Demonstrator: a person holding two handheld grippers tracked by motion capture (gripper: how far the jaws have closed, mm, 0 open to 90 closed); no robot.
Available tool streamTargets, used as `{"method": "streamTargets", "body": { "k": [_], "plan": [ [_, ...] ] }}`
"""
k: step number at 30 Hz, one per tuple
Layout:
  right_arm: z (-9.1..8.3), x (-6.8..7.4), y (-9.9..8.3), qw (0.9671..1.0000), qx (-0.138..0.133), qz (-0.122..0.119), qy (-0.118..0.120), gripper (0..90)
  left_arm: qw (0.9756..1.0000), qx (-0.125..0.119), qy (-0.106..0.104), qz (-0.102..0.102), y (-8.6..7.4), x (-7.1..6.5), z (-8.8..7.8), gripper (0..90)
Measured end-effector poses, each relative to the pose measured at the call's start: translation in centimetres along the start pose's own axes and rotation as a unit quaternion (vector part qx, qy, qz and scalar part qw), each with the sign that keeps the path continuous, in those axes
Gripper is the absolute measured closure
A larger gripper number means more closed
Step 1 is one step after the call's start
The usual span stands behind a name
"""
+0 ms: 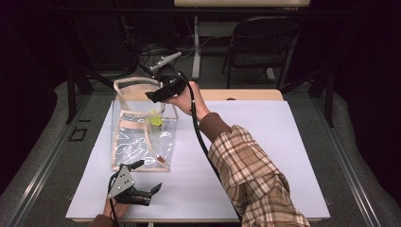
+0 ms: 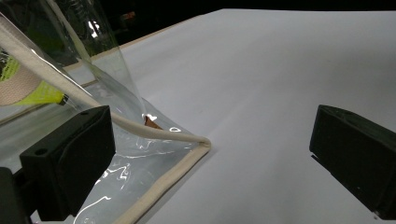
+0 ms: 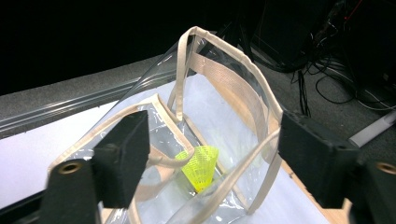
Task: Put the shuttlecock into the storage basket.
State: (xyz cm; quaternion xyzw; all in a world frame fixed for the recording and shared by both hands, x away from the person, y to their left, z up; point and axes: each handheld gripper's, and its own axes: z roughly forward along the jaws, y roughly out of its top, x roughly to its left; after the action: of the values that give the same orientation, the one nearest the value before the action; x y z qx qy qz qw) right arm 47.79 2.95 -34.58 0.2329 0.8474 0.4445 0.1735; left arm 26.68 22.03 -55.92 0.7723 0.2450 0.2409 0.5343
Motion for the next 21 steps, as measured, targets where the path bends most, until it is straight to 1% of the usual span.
{"method": "streamTargets", "body": {
  "k": [7,9,16,21],
  "plan": [
    [-1.0,-0.4,-0.8,0.9999,-0.003,0.004,0.012,15.2,1.0,0.0,0.001,-0.001,0.0,0.0,0.0,0.1],
    [-1.3,-0.5,-1.1,0.9999,0.0,0.005,0.014,14.0,1.0,0.0,0.002,-0.003,0.0,0.0,0.0,0.1],
    [-2.4,-1.2,-2.4,0.9999,0.0,0.011,0.013,10.4,1.0,0.004,0.002,-0.001,0.0,0.0,0.3,0.1],
    [-3.1,-1.6,-3.3,0.9998,-0.001,0.015,0.011,8.4,1.0,0.004,0.002,-0.003,0.0,0.0,0.1,0.1]
  ]
}}
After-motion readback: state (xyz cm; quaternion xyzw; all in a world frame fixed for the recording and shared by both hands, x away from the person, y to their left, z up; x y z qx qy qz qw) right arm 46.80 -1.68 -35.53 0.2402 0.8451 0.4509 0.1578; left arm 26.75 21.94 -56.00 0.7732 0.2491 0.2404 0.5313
